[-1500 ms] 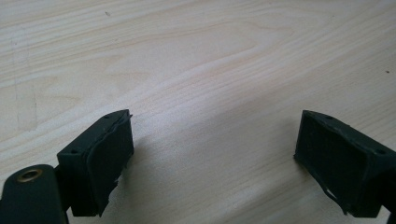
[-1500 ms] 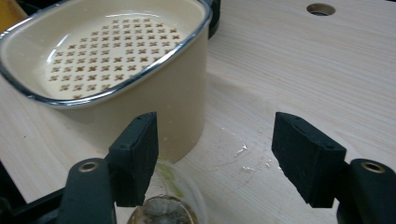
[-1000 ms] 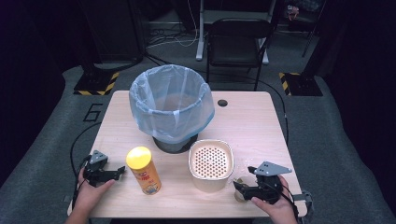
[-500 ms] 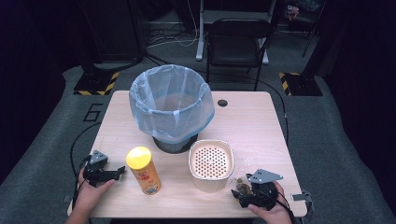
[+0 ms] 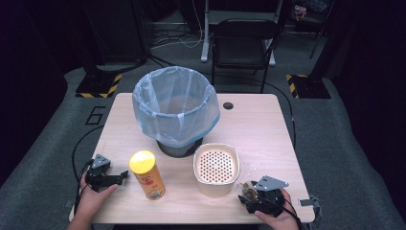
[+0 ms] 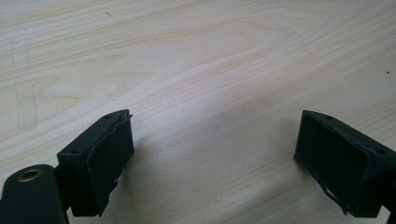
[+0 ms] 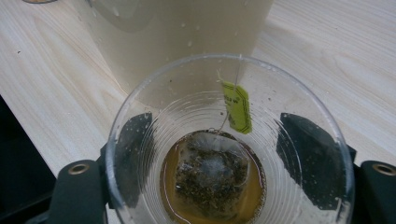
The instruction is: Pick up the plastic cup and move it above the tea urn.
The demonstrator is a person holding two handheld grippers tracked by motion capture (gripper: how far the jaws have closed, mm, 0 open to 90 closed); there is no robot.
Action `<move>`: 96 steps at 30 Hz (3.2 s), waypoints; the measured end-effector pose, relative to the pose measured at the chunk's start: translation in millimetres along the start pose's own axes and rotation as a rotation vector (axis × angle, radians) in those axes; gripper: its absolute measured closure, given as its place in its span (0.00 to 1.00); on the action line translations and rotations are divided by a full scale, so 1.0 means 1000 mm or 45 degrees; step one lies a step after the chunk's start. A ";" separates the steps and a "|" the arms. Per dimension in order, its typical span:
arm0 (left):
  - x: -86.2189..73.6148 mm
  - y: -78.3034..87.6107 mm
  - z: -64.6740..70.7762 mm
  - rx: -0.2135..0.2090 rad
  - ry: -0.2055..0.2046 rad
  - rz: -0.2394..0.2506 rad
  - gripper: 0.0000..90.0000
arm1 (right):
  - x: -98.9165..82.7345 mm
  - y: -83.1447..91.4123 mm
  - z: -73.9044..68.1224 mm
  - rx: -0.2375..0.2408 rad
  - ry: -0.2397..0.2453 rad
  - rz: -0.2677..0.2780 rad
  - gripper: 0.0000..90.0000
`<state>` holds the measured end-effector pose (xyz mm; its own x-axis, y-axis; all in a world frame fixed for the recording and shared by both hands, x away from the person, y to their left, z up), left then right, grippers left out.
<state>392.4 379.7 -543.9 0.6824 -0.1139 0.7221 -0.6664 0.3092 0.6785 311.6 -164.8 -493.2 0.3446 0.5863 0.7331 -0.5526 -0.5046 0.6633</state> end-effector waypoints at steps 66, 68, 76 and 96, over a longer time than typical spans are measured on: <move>0.000 0.000 0.000 -0.001 0.003 0.000 0.12 | 0.063 0.033 0.035 -0.056 -0.048 0.198 0.40; 0.000 0.000 0.000 -0.001 0.003 0.001 0.12 | 0.071 0.031 0.033 -0.051 -0.041 0.201 0.40; 0.000 -0.001 0.000 0.000 0.000 0.005 0.12 | 0.081 0.006 0.025 -0.002 -0.022 0.145 0.40; 0.000 -0.001 0.000 0.000 0.000 0.004 0.12 | 0.077 0.000 0.024 0.007 -0.024 0.094 0.43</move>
<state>392.8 379.3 -544.0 0.6802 -0.1130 0.7243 -0.6686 0.3094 0.6762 356.1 -134.7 -433.8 0.3177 0.5354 0.7826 -0.5727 -0.5495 0.6084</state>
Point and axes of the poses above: each handheld gripper's, and its own axes: y roughly backward along the jaws, x roughly out of its top, z roughly to its right, the point moved 2 cm from there along -y, roughly forward along the jaws, and after that the axes turned 10 degrees about y, right-handed, at the moved point
